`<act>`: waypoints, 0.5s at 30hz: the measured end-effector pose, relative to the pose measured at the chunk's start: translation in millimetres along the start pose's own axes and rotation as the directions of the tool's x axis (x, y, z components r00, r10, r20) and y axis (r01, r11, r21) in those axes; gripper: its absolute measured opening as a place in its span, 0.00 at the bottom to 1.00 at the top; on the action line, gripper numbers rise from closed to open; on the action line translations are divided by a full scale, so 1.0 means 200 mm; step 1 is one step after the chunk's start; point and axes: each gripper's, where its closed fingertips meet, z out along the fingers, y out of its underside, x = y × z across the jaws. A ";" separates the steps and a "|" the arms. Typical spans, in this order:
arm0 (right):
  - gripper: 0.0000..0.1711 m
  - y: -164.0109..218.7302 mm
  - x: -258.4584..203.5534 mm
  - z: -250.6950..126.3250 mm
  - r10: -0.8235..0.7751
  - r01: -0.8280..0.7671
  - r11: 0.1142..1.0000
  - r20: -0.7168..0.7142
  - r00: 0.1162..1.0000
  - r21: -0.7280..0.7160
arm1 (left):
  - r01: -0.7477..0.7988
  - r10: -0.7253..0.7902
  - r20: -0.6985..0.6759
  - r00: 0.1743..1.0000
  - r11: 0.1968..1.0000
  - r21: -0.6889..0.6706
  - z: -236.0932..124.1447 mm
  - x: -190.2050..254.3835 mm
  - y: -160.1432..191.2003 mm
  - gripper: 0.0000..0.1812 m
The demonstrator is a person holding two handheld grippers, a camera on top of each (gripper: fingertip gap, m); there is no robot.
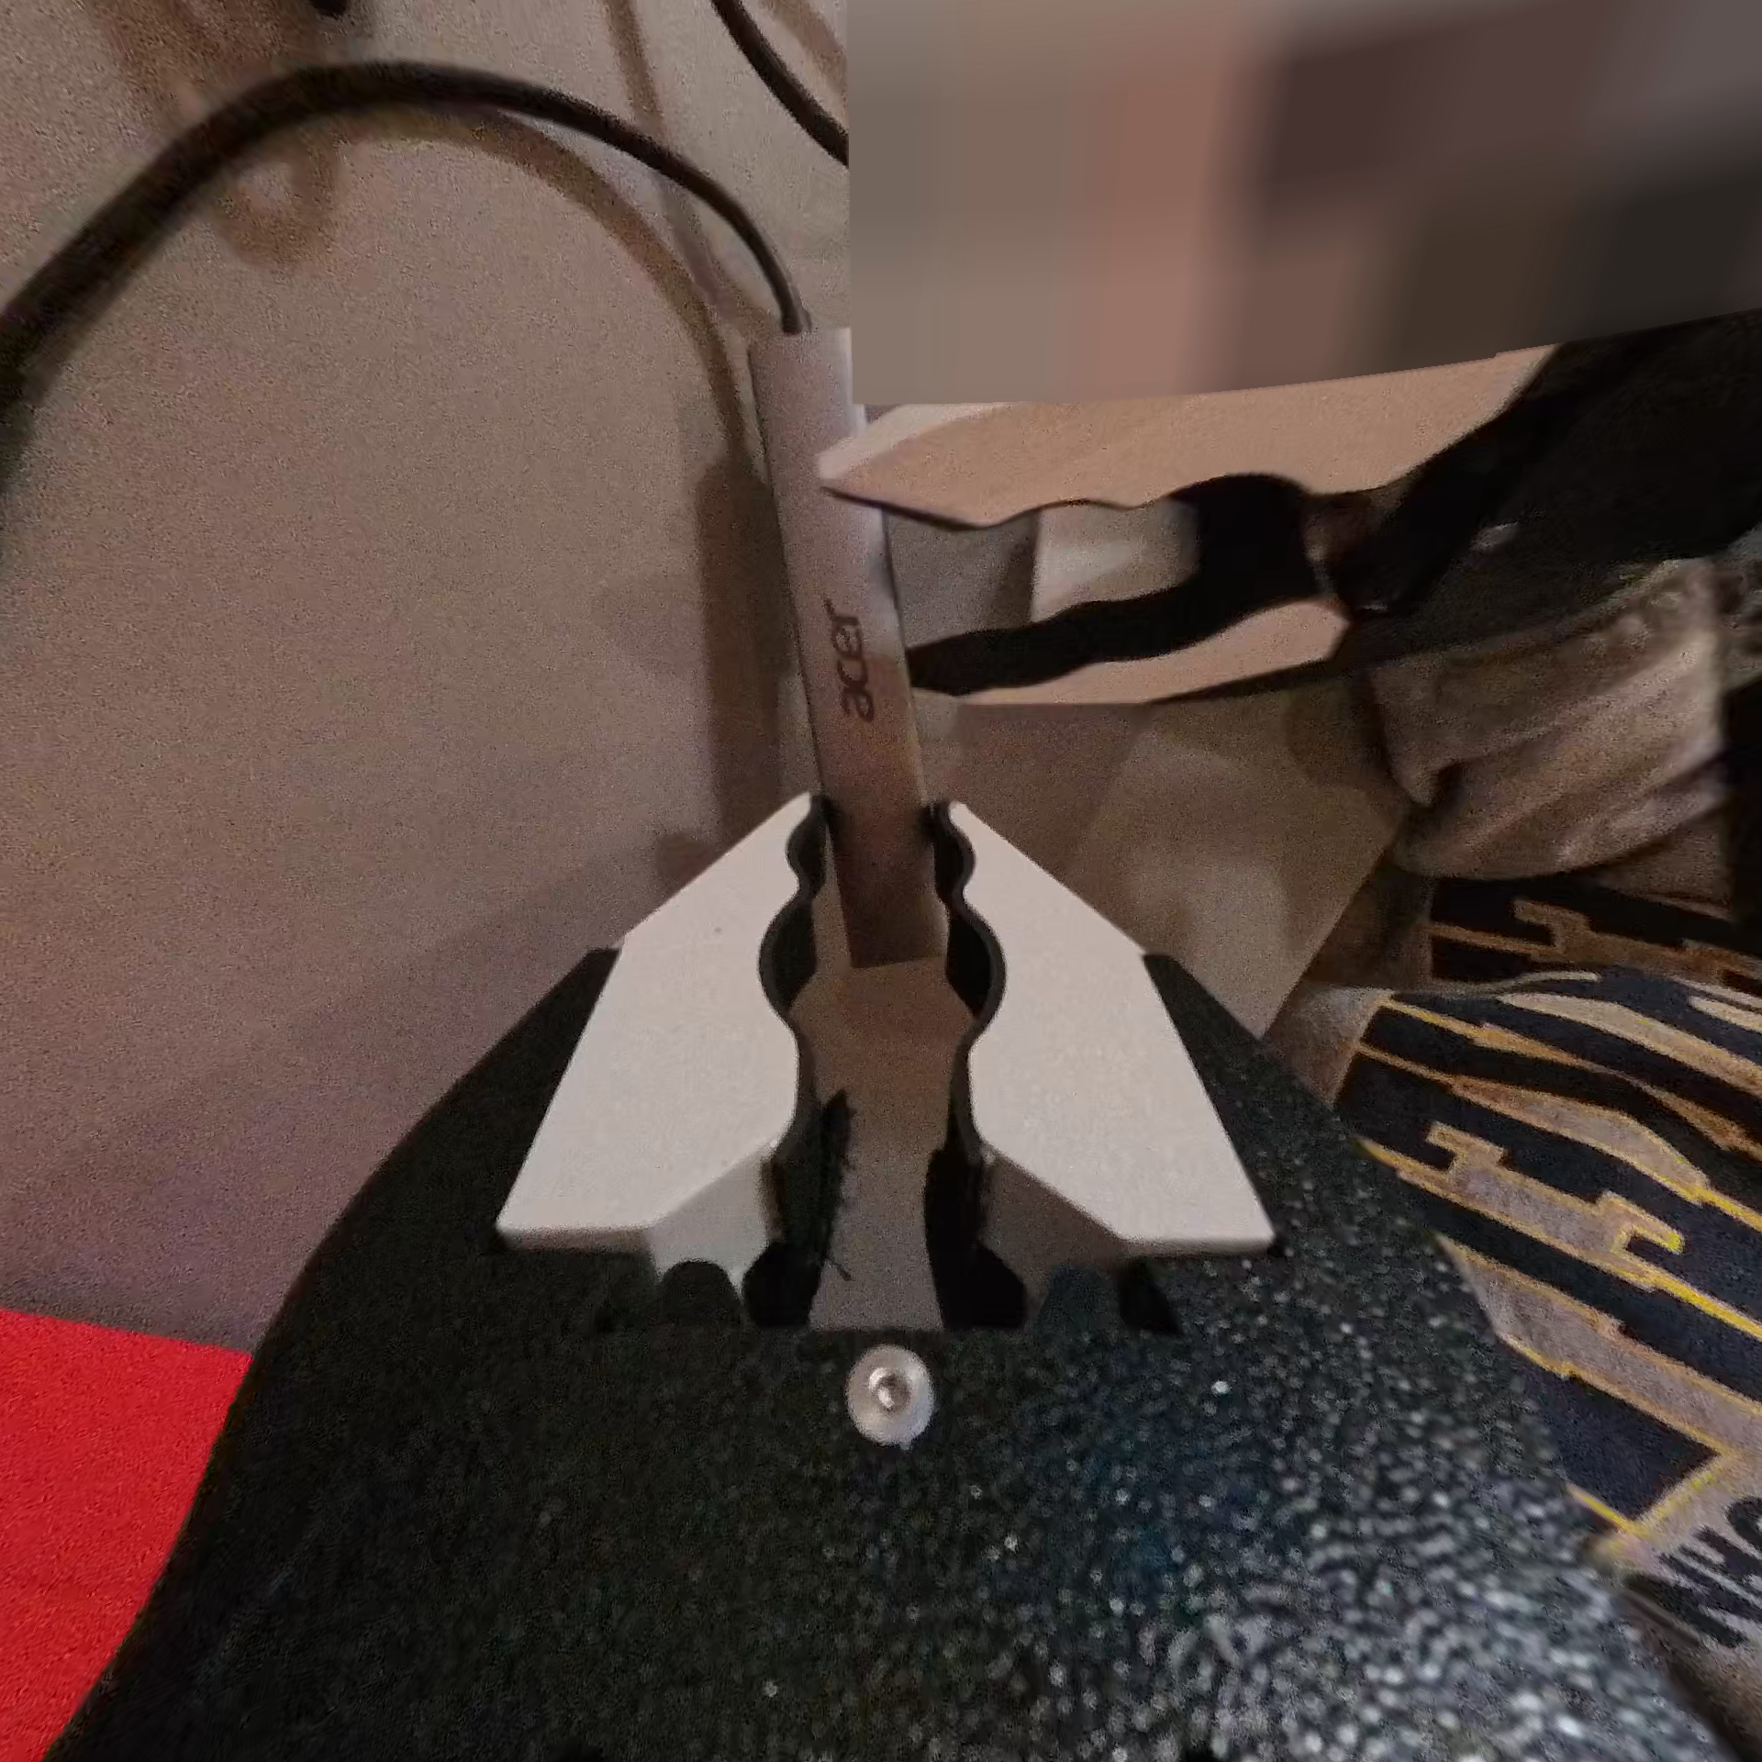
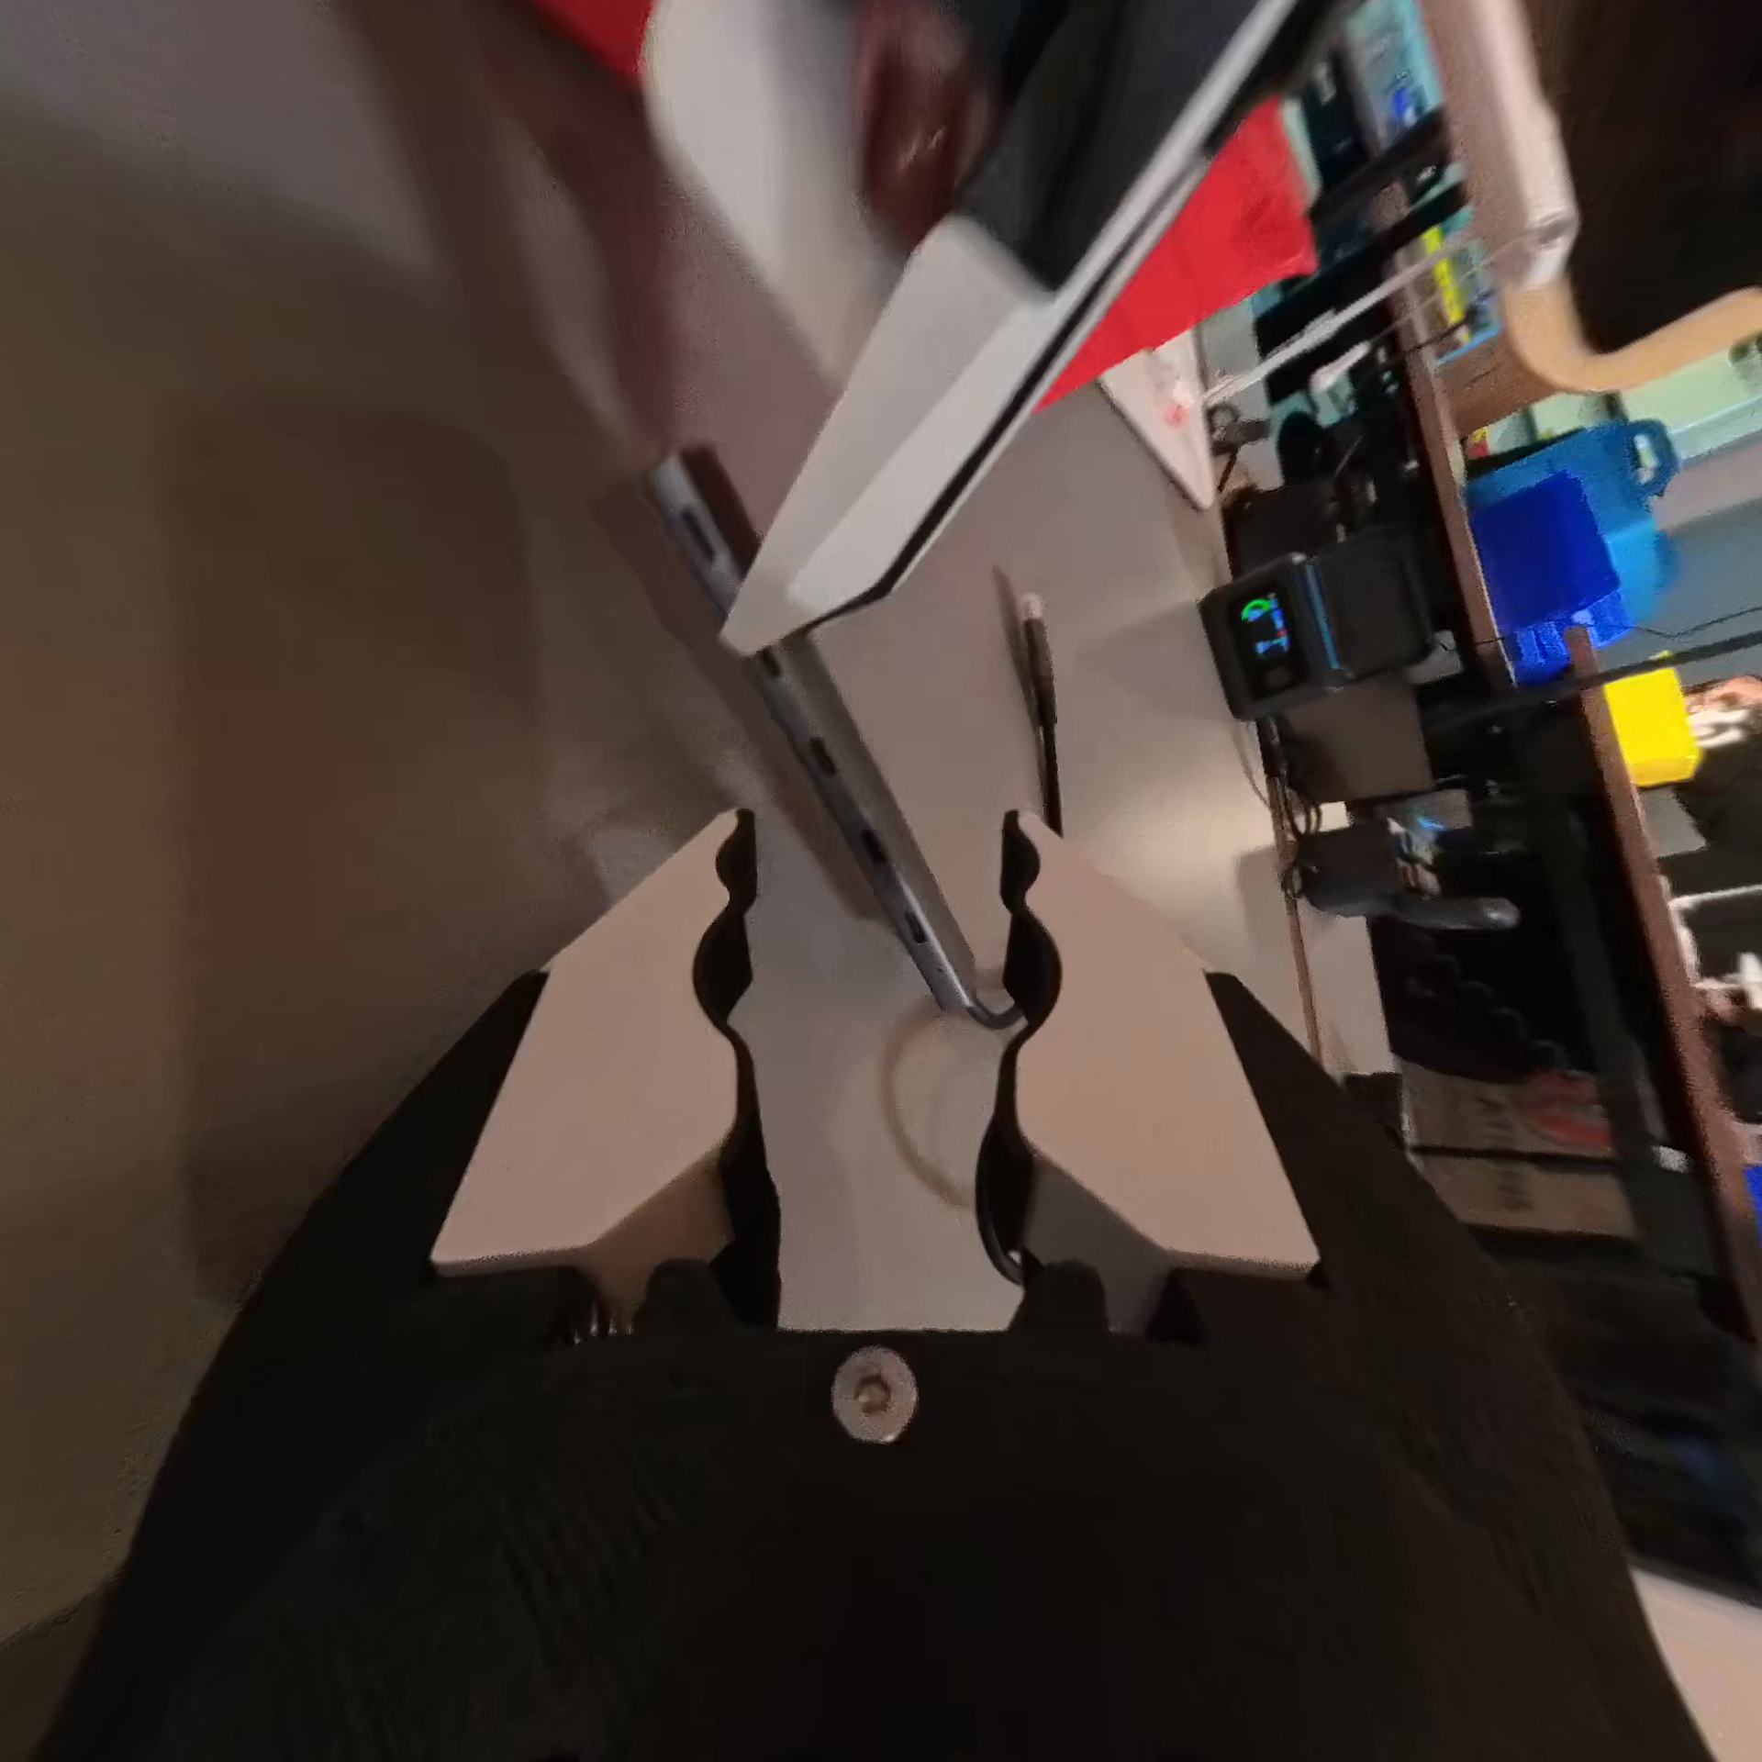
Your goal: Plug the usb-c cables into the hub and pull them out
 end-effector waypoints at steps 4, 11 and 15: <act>0.06 0.06 0.03 0.04 -0.144 0.134 0.985 -0.093 0.985 -0.107 | -0.067 0.070 -0.062 0.996 0.996 0.051 -0.03 0.08 -0.02 0.11; 0.04 -0.02 0.09 -0.09 0.080 -0.079 0.996 -0.029 0.996 0.051 | -0.643 0.501 0.548 0.669 0.761 0.089 -0.13 0.08 -0.10 0.61; 0.04 -0.07 0.04 -0.13 0.080 -0.085 0.989 0.049 0.996 0.119 | -0.777 0.628 0.632 0.455 0.626 -0.062 -0.08 0.12 -0.04 0.34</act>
